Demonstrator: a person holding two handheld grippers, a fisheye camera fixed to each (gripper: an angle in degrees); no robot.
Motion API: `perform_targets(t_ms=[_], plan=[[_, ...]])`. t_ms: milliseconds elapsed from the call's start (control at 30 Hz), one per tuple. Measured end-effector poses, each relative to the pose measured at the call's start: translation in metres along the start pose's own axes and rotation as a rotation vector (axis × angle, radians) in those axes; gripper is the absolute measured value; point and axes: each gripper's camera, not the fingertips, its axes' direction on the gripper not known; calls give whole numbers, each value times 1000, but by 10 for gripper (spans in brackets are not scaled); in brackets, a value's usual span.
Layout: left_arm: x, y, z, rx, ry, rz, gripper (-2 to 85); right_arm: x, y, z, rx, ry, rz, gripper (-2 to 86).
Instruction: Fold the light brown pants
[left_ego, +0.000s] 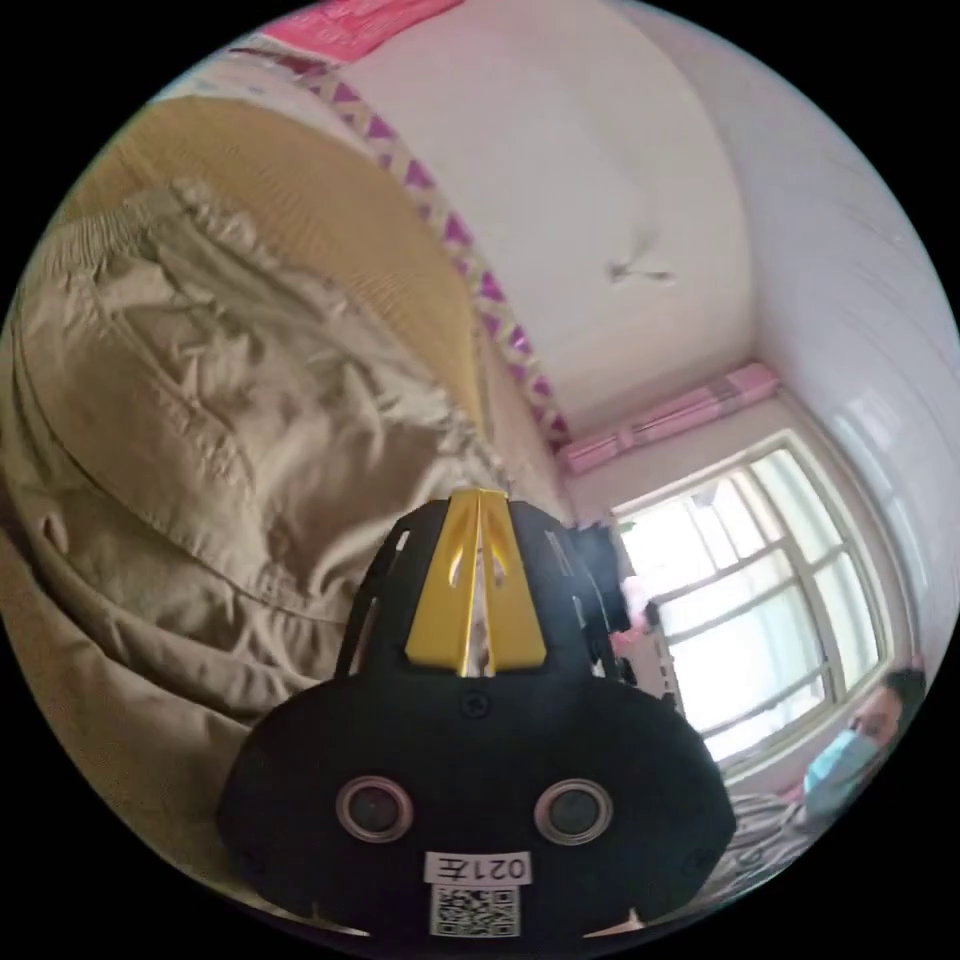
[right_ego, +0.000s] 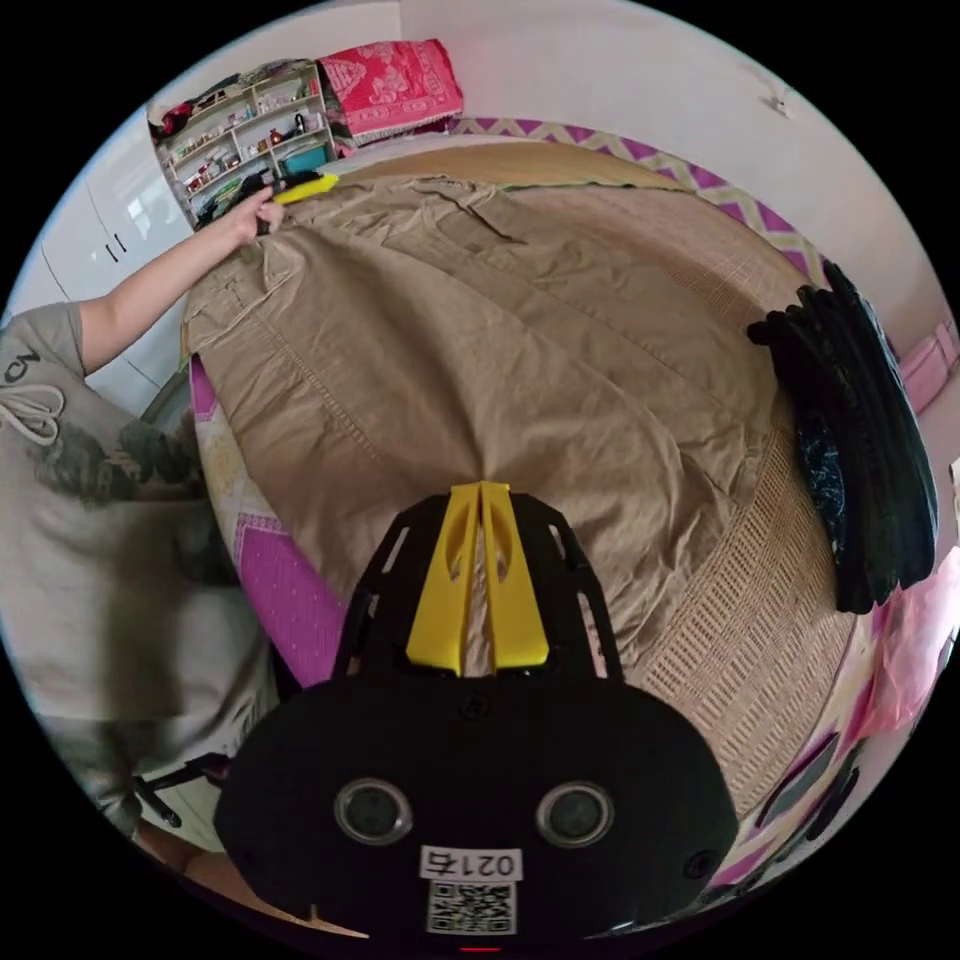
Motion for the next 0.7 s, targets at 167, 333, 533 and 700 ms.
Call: perform_targets(t_ms=[167, 333, 533, 700], plan=[[82, 36, -58, 64, 294, 174, -9, -24, -14, -30, 161, -211, -38, -8], [92, 104, -52, -378, -72, 112, -9, -86, -6, 33, 68, 10, -139, -8], [89, 200, -117, -391, -70, 48, -9, -98, 35, 28, 85, 32, -69, -7], [95, 244, -150, -210, -8, 93, -9, -104, 47, 30, 84, 92, -121, -7]])
